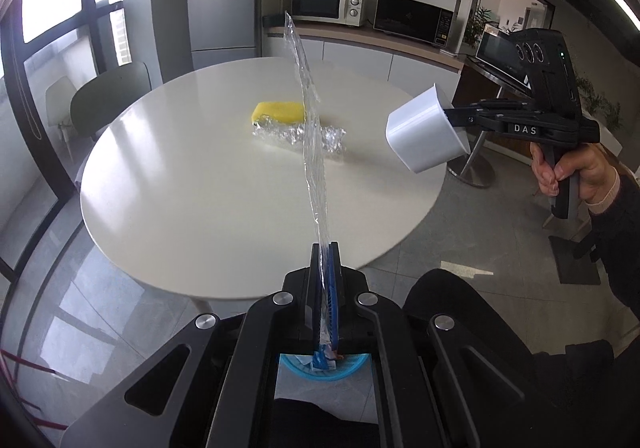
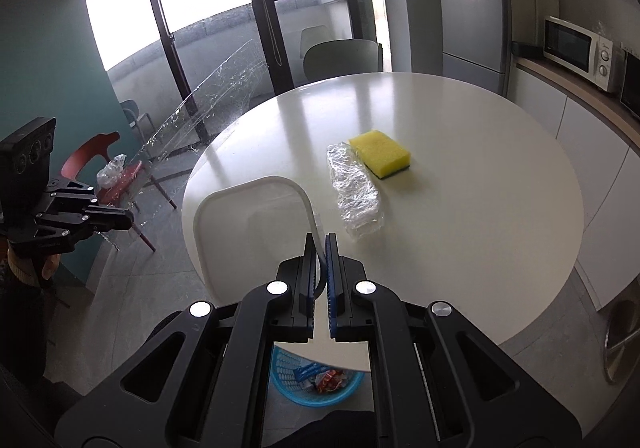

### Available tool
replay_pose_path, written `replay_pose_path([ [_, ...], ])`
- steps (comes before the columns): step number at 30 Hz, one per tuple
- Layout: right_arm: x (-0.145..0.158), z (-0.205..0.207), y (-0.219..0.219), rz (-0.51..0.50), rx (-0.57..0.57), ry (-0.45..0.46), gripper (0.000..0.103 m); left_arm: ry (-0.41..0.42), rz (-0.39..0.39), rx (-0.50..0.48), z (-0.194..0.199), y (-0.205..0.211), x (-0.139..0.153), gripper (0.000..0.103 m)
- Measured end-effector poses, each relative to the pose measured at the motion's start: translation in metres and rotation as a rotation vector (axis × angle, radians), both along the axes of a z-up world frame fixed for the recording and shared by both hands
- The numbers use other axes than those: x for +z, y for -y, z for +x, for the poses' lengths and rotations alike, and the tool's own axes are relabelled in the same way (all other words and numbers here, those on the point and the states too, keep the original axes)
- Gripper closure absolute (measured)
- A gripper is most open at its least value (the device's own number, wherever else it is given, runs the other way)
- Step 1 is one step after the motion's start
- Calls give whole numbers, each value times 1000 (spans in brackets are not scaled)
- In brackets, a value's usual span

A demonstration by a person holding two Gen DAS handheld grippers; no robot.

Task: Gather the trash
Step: 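Carry the plastic wrap and white tub down over the wastebasket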

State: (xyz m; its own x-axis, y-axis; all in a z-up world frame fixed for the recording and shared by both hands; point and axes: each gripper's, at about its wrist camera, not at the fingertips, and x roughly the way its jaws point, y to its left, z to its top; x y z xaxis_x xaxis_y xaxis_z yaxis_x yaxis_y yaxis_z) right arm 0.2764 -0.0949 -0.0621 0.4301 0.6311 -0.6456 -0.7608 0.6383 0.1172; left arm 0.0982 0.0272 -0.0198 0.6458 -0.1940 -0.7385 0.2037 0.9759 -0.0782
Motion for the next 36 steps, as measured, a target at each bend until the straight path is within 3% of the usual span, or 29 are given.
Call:
replay_pose_path([
  [8, -18, -62, 5, -24, 71, 2, 99, -85, -36, -61, -57, 9, -19, 101],
  [15, -39, -102, 3, -50, 128, -24, 99, -191, -26, -131, -79, 27, -50, 101],
  [25, -89, -113, 2, -107, 172, -113, 99, -358, -35, -151, -74, 21, -115, 101],
  [36, -156, -99, -12, -151, 194, -228, 99, -541, -75, -160, -31, 11, -195, 101],
])
